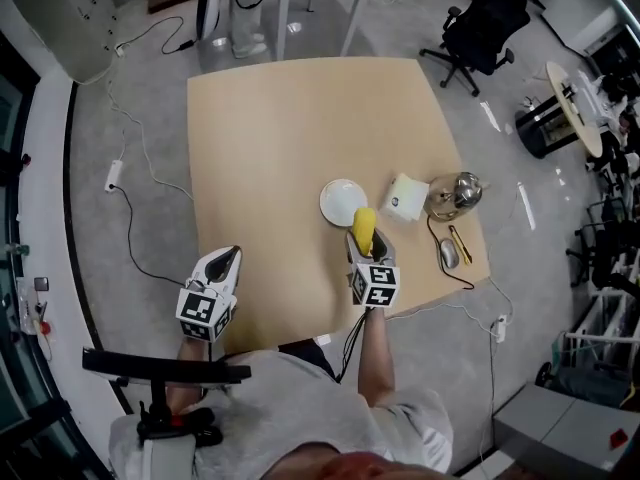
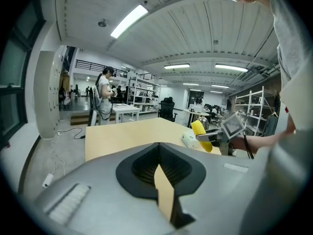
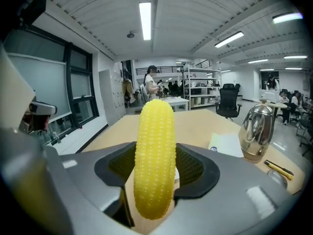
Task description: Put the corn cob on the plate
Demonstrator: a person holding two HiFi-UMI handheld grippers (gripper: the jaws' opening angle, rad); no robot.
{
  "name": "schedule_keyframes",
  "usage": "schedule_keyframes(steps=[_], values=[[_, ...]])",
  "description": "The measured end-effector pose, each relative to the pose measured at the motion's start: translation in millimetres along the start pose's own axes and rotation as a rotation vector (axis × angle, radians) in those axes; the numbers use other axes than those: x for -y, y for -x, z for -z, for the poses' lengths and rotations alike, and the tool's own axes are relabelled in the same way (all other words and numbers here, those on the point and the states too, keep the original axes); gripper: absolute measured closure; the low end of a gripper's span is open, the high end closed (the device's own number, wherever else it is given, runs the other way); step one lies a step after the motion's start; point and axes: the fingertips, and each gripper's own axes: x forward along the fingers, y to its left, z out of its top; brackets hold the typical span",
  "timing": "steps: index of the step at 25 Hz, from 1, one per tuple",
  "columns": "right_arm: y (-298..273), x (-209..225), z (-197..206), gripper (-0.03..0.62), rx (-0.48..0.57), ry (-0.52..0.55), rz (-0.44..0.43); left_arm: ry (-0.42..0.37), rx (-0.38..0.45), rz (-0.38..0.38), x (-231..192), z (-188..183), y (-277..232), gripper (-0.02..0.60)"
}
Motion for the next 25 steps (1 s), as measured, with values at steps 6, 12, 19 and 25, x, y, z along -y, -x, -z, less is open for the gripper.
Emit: schedule_keyframes(steps=[6,12,19,25], values=[[-59.6,12.2,21.0,0.342,-0.122,0.003,-0.045,0.022,-0.021,-0.057,-12.2,1.4,-5.7,0.561],[-101.5,16.2,40.7,0.342,-0.217,0.003,-0.087,0.053,-0.034,-0.115,-25.4,8.5,-2.3,0.561],[-136.4,23.7,61.9,0.342,-0.325,0.022,-0.082,0.058,-0.050,-0.154,-33.0,16.7,-3.0,0.561],[-156.3,27.7,77.8,0.342,-0.398,-0.005,-0.084,0.072,-0.051,-0.164,-35.2,16.9,-4.8,0.561]])
